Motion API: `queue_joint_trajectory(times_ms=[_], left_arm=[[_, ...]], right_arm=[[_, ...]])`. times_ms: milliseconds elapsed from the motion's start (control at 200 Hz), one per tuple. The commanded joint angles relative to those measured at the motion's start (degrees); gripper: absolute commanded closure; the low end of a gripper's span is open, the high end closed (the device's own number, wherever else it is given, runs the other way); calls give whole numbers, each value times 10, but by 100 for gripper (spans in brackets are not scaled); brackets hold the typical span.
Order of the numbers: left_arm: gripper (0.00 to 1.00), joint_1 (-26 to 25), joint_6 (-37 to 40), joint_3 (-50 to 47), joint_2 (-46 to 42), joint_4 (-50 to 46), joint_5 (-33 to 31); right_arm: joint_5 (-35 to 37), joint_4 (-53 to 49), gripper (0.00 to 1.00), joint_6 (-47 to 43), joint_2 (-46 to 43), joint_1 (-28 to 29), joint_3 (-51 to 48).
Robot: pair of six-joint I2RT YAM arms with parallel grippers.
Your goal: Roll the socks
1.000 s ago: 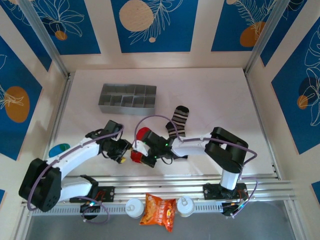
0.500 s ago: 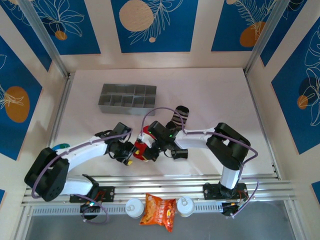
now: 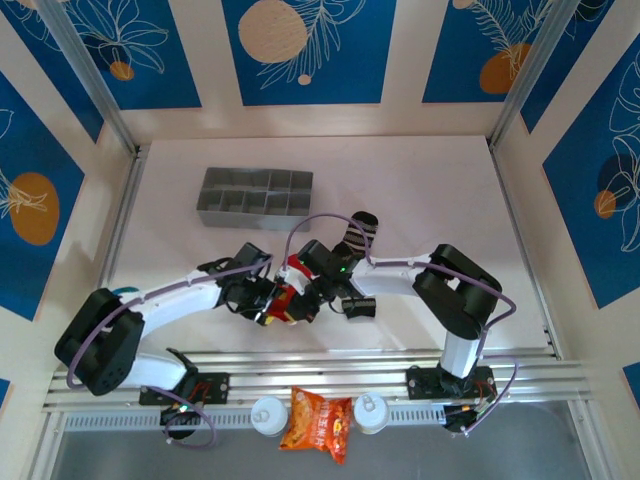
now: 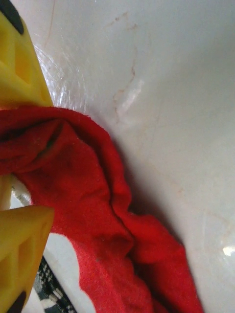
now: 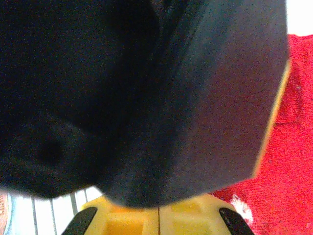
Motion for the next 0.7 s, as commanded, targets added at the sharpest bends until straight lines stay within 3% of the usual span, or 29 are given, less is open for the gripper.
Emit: queue_joint_trajectory(times_ms=[0, 170, 275, 395, 495, 695], left_arm=[[59, -10, -58, 9, 16, -19, -15], [87, -11, -80, 7, 20, -51, -18], [100, -11, -93, 5, 17, -77, -24], [100, -11, -110, -13, 18, -68, -22], [100, -10, -119, -24, 21, -51, -16], [100, -6, -113, -19, 24, -54, -13]], right_arm=[[-24, -9, 98, 6, 9, -5, 0], [-18, 2, 93, 6, -3, -8, -9], [-14, 38, 77, 5, -33, -13, -43], [-12, 122, 53, -18, -101, -10, -120], [54, 156, 39, -82, -153, 21, -176], [201, 166, 38, -169, -148, 86, -187]])
